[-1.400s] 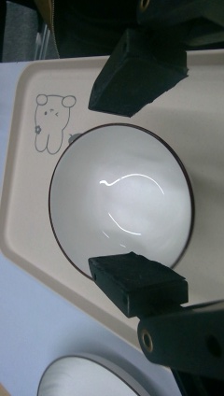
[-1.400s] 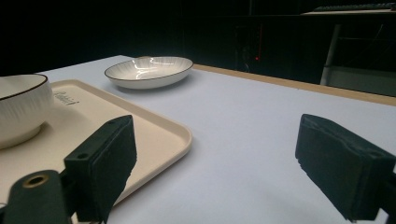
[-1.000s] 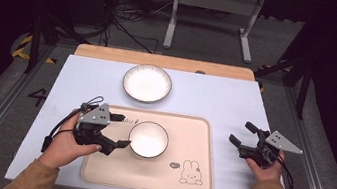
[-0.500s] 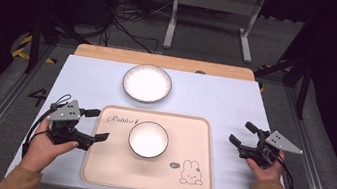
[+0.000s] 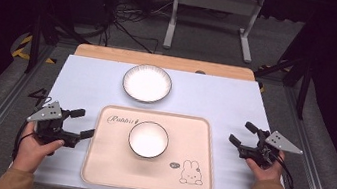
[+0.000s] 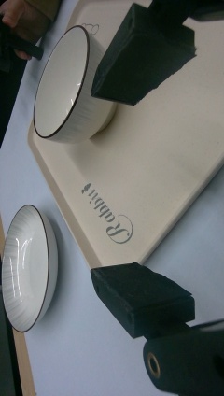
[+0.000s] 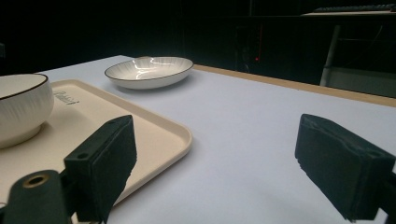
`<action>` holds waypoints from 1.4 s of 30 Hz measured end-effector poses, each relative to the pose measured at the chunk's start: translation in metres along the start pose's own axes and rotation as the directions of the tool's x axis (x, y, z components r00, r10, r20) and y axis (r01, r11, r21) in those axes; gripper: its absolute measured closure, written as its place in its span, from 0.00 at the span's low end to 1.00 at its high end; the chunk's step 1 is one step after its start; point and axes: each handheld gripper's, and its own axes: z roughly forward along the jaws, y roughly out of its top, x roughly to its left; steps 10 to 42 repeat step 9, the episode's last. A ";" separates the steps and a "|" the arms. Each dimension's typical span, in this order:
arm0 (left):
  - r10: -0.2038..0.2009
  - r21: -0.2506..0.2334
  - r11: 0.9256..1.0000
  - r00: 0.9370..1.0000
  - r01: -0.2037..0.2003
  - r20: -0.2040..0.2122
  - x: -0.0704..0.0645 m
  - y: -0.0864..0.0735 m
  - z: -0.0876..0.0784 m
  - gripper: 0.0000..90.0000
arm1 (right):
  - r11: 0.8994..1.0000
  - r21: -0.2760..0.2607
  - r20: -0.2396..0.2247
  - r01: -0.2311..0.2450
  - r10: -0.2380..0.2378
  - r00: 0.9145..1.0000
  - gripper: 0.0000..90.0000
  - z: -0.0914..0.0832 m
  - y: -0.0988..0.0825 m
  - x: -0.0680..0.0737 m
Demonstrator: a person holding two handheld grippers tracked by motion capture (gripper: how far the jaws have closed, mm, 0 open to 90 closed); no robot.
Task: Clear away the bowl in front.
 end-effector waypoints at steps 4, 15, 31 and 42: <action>-0.002 0.001 1.000 1.000 0.002 -0.005 0.001 -0.001 0.001 0.15 | 1.000 0.000 0.000 -0.001 0.001 1.000 0.15 0.000 0.000 0.000; 0.014 0.024 1.000 1.000 -0.014 -0.017 -0.001 -0.001 0.004 0.14 | 1.000 0.000 0.001 -0.001 0.001 1.000 0.15 0.000 0.000 0.000; 0.014 0.024 1.000 1.000 -0.014 -0.017 -0.001 -0.001 0.004 0.14 | 1.000 0.000 0.001 -0.001 0.001 1.000 0.15 0.000 0.000 0.000; 0.014 0.024 1.000 1.000 -0.014 -0.017 -0.001 -0.001 0.004 0.14 | 1.000 0.000 0.001 -0.001 0.001 1.000 0.15 0.000 0.000 0.000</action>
